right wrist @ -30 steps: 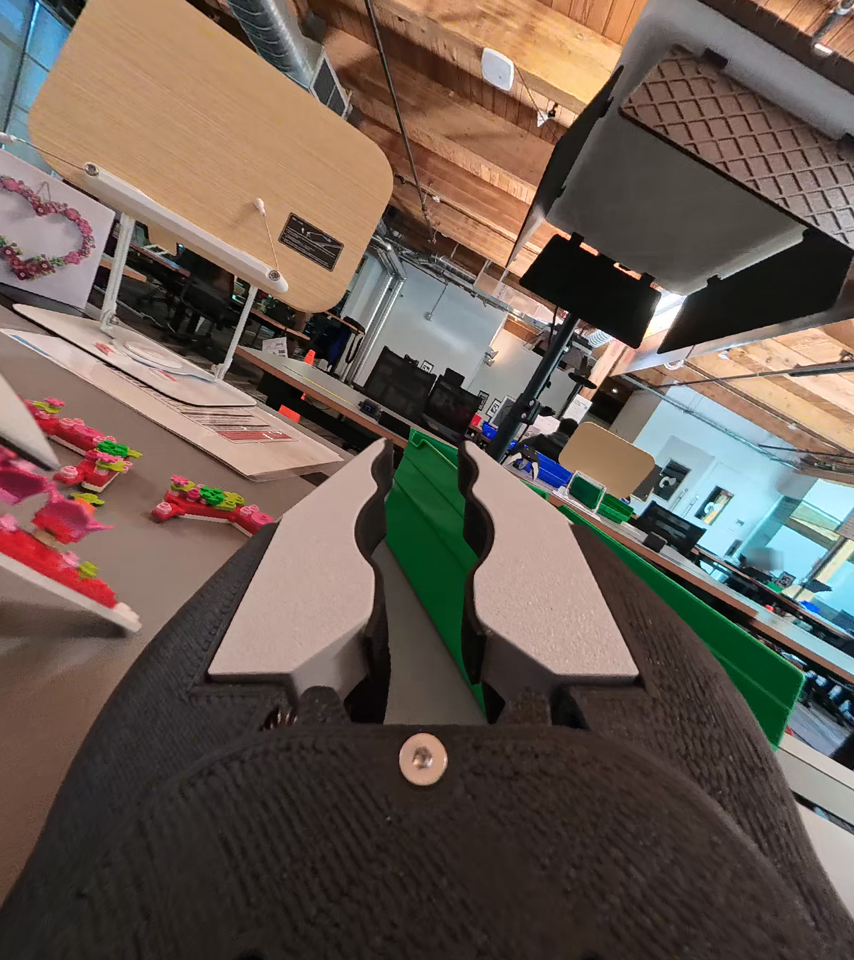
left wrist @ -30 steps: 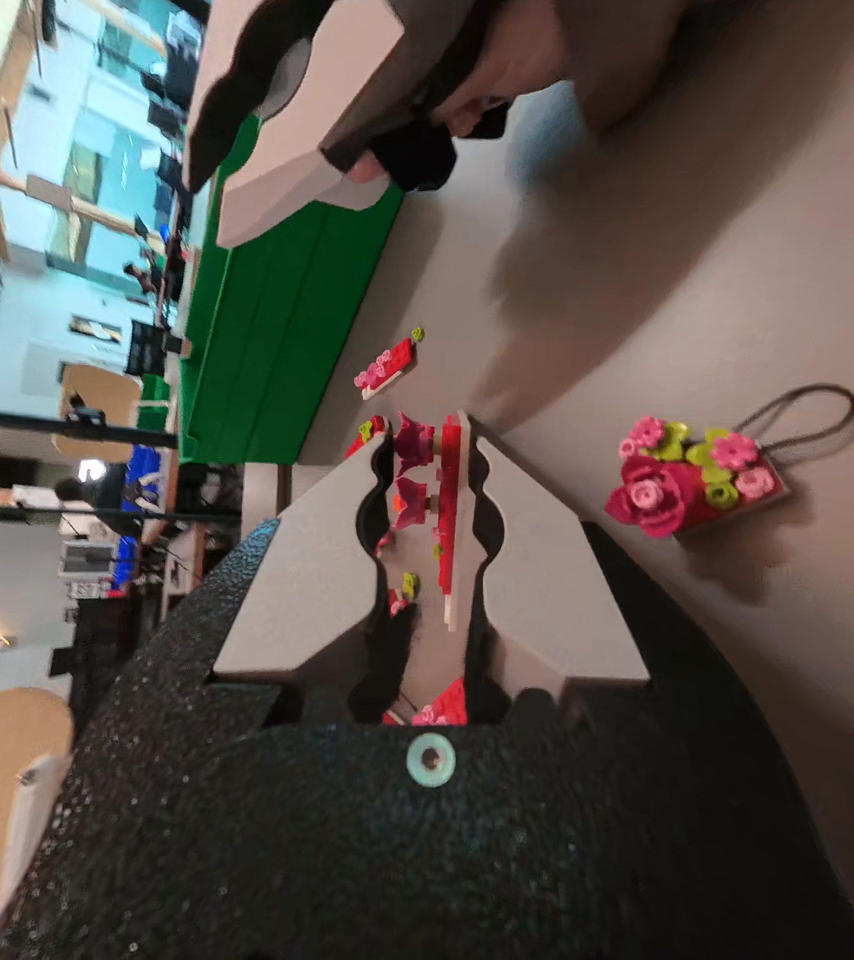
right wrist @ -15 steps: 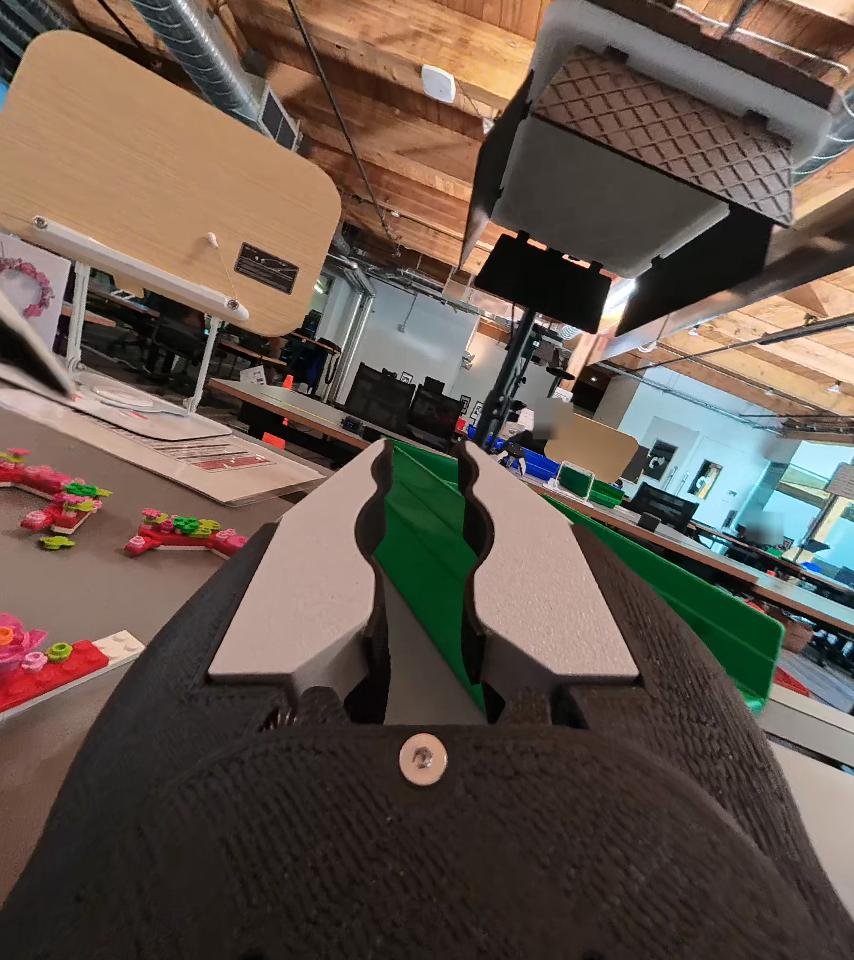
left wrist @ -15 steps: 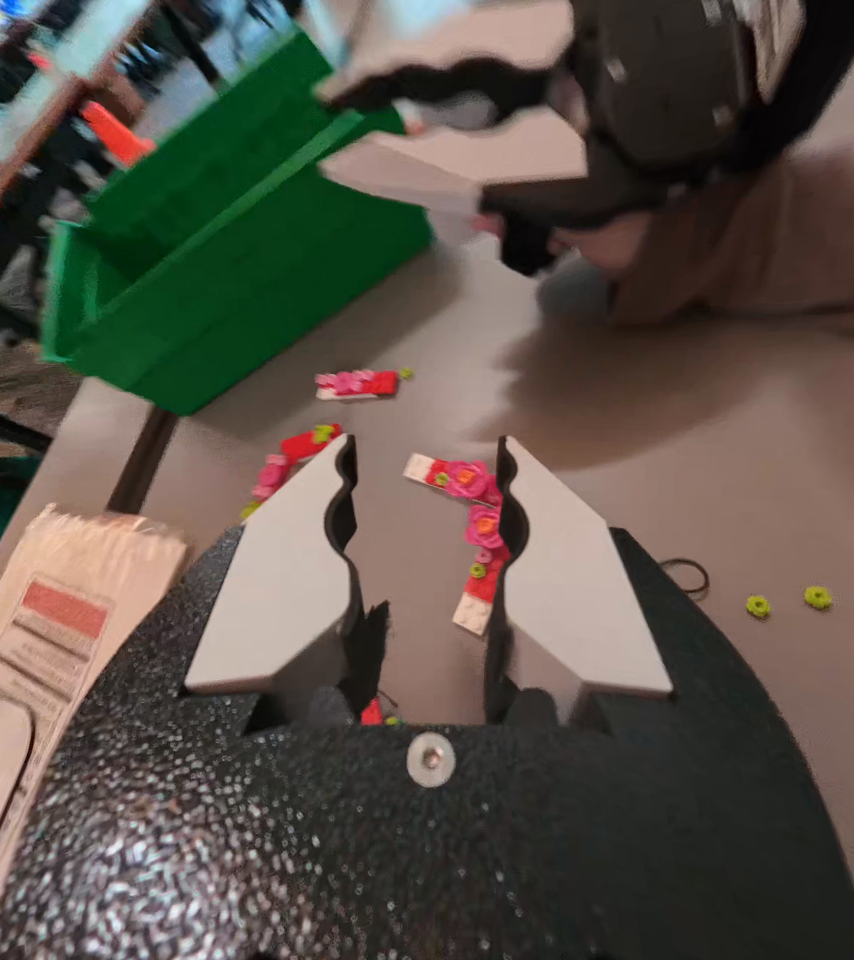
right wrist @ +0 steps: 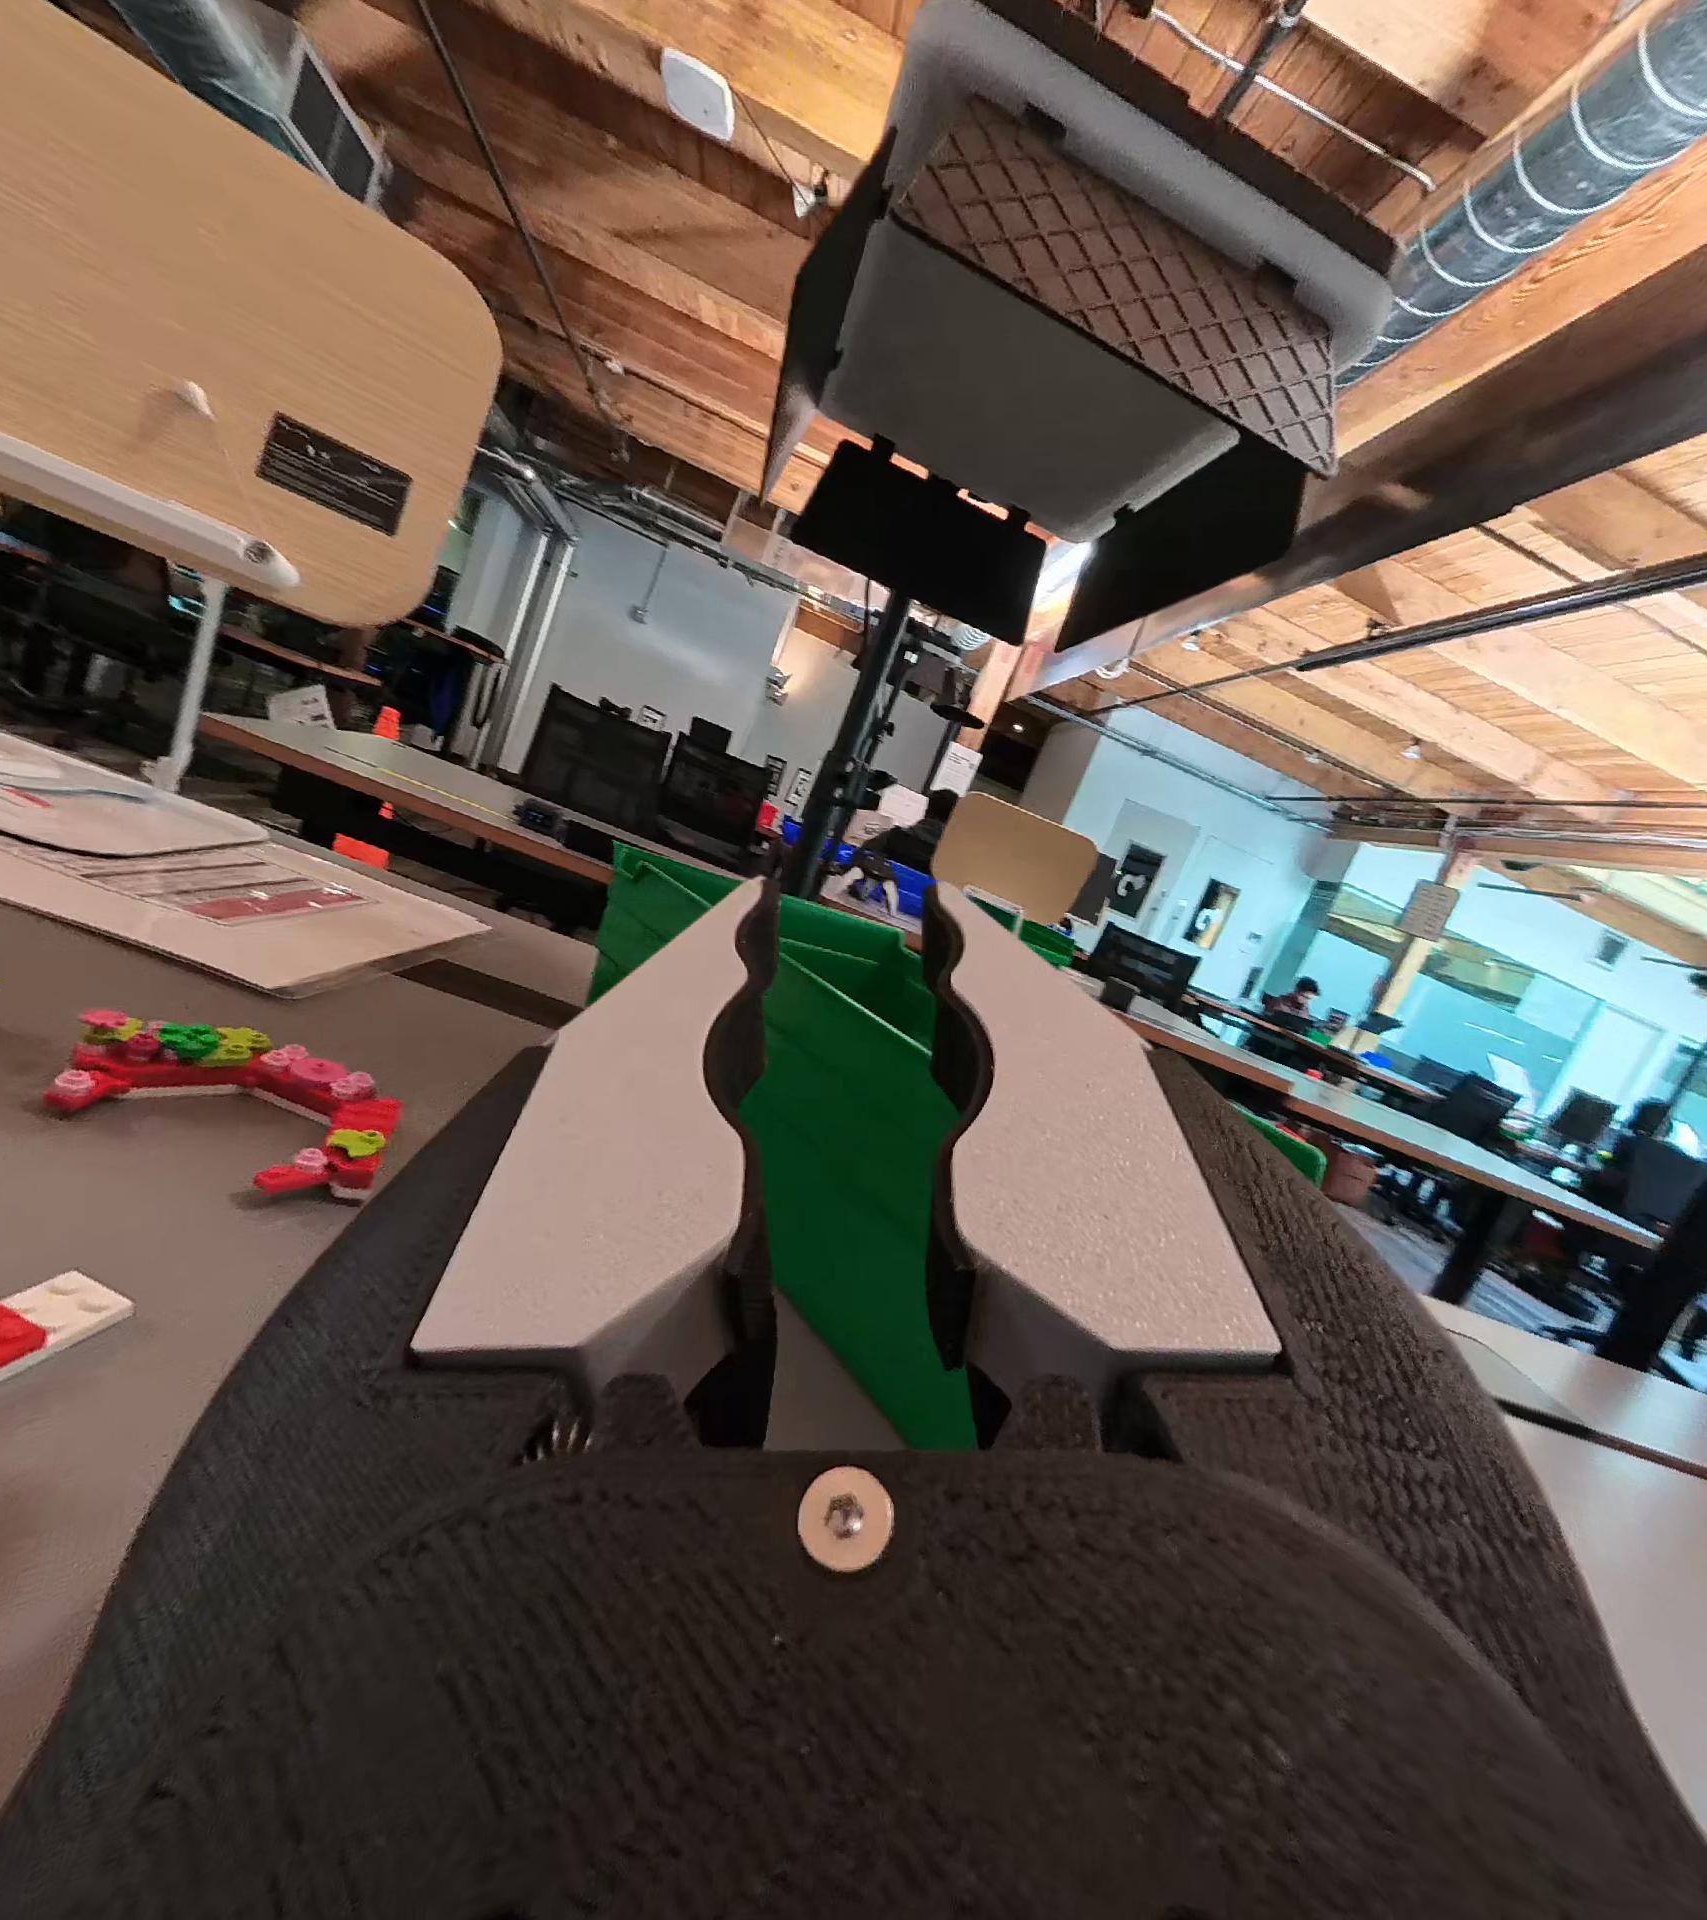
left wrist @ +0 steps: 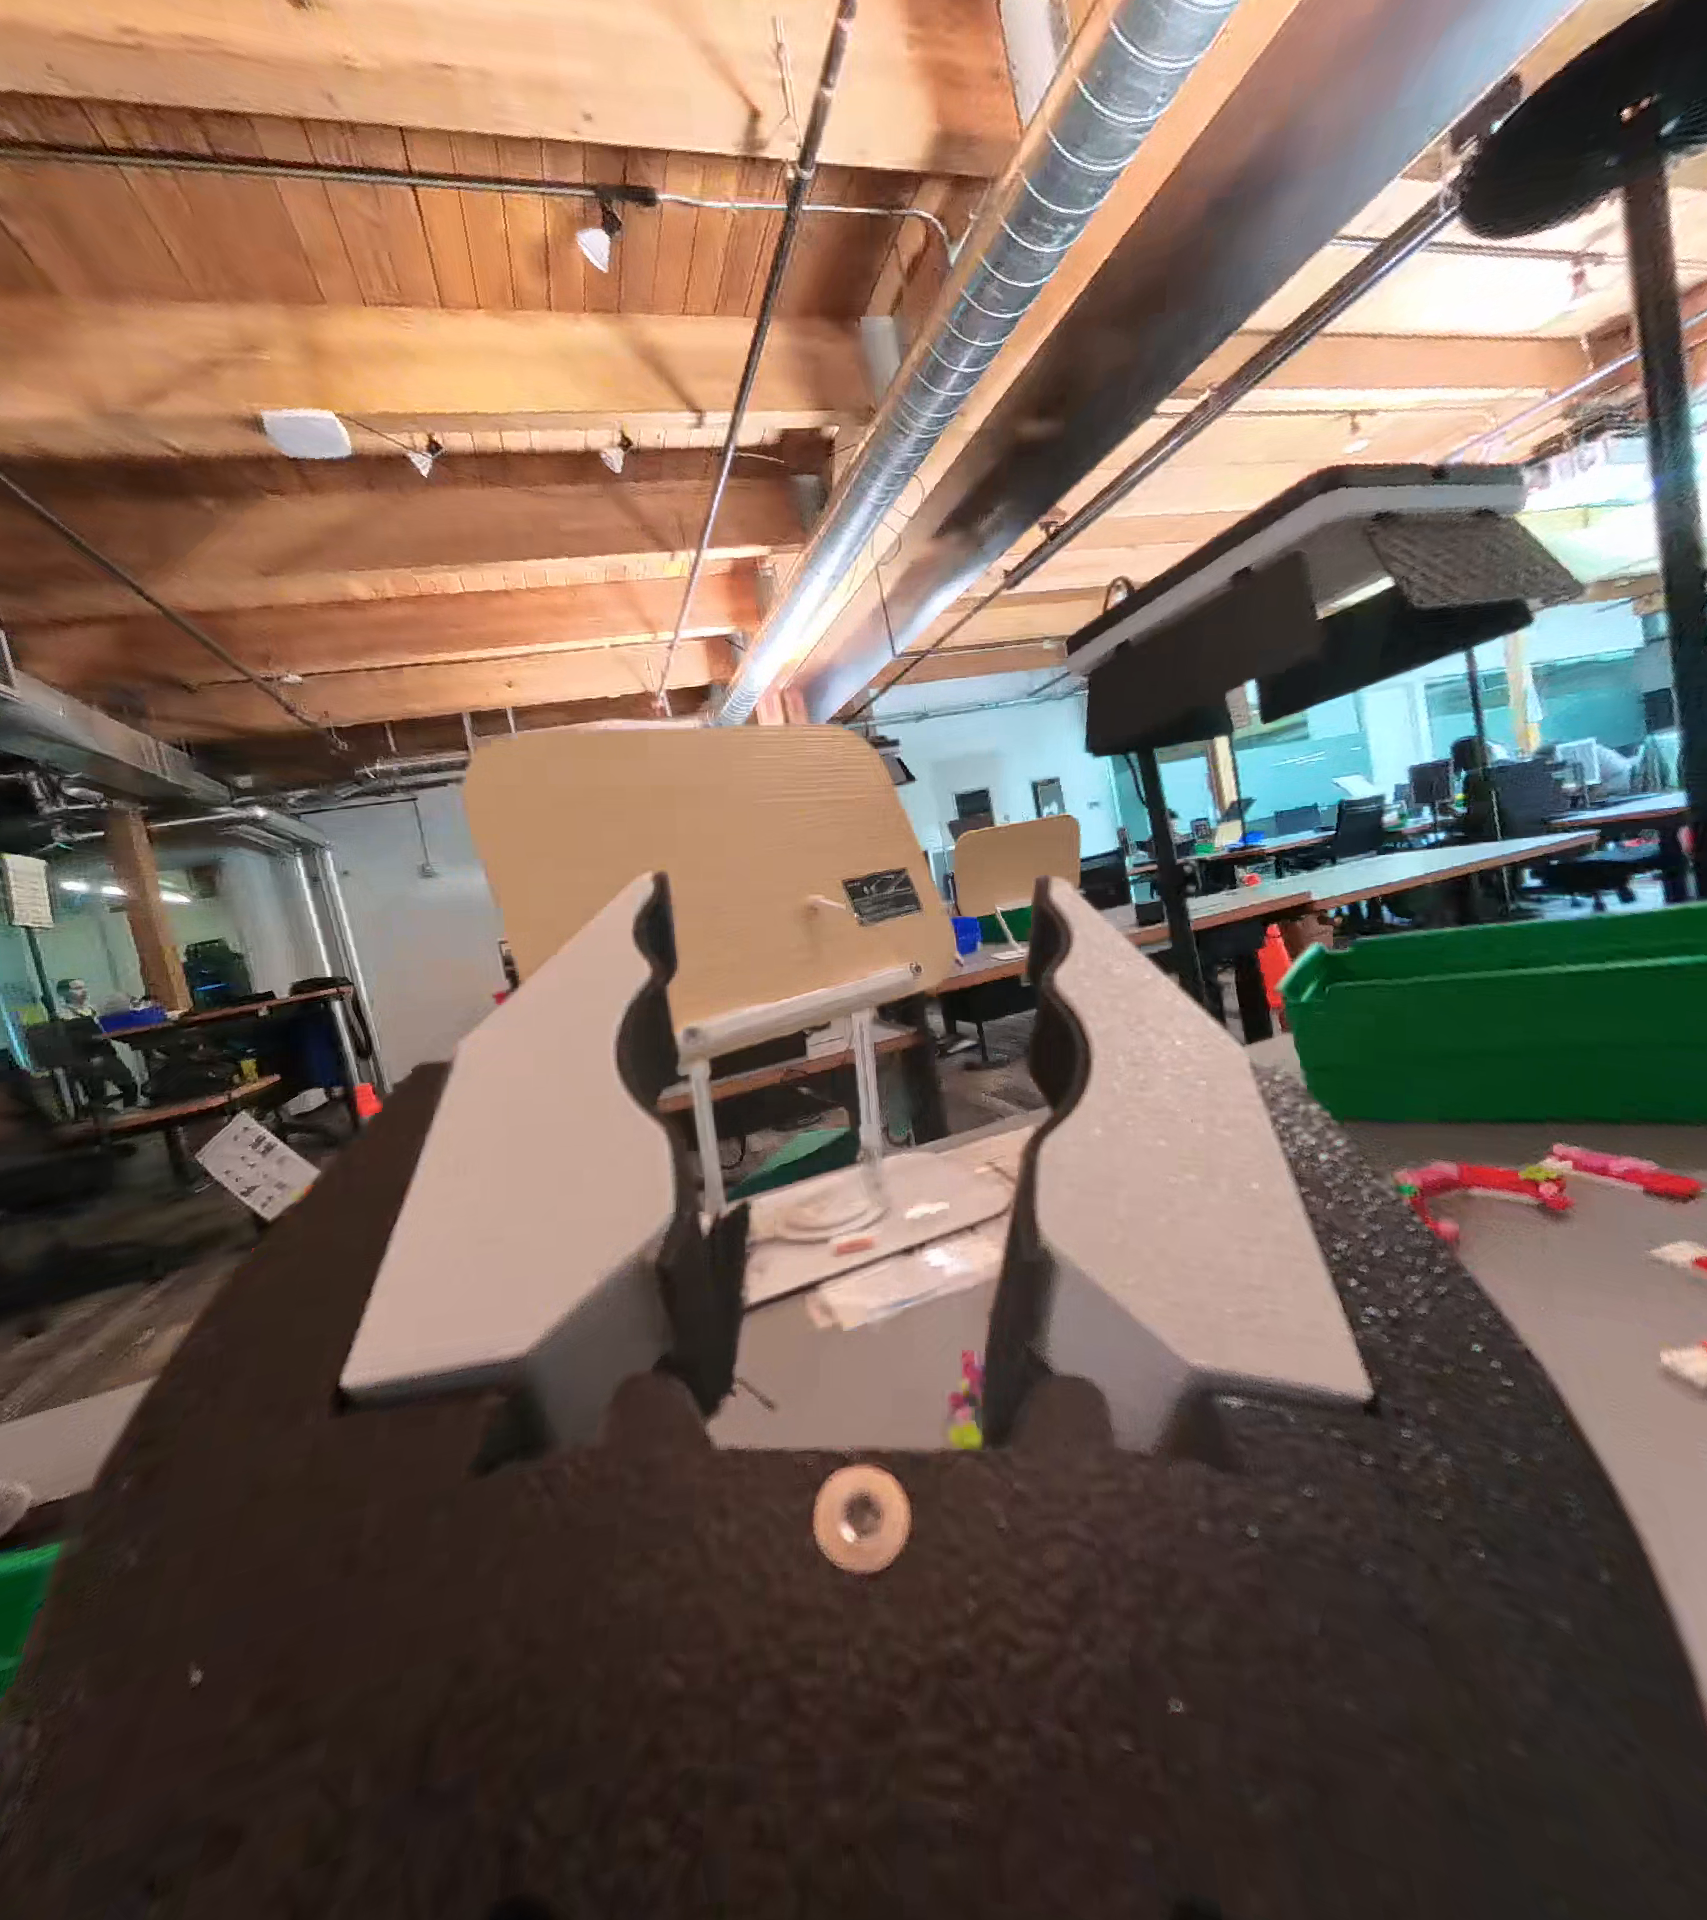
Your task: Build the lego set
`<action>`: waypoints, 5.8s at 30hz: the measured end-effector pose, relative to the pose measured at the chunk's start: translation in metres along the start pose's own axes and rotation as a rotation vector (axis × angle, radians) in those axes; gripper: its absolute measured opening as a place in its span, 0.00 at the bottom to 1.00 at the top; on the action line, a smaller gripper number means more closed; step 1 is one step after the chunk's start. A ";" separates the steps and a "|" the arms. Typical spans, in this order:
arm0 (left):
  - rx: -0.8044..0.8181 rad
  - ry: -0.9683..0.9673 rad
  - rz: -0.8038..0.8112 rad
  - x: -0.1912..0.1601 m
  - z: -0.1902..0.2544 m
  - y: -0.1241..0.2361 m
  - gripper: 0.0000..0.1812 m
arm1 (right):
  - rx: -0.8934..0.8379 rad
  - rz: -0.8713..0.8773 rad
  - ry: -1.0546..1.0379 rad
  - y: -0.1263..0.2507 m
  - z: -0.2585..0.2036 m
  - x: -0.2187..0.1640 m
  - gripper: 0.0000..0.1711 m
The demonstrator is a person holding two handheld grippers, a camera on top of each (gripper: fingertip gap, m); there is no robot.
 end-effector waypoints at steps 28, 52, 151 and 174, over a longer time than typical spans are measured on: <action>-0.293 0.135 -0.139 -0.077 0.050 0.042 0.36 | 0.214 -0.074 -0.012 0.064 -0.074 0.057 0.19; -0.373 0.116 -0.196 -0.087 0.063 0.043 0.34 | 1.155 -0.586 -0.211 0.125 -0.192 0.039 0.24; -0.423 0.123 -0.176 -0.088 0.062 0.045 0.17 | 0.704 -0.841 -0.350 0.021 -0.134 -0.052 0.09; -0.437 0.118 -0.181 -0.088 0.065 0.046 0.16 | 0.714 -1.011 -0.454 0.026 -0.146 -0.041 0.08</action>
Point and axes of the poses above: each gripper's, where its closed fingertips meet, y back along the fingers, x out of its top, z = x × y across the jaws, the point moved 2 cm from there along y, back along the fingers, and after that the axes turned 13 degrees about y, right-handed, at the moved point
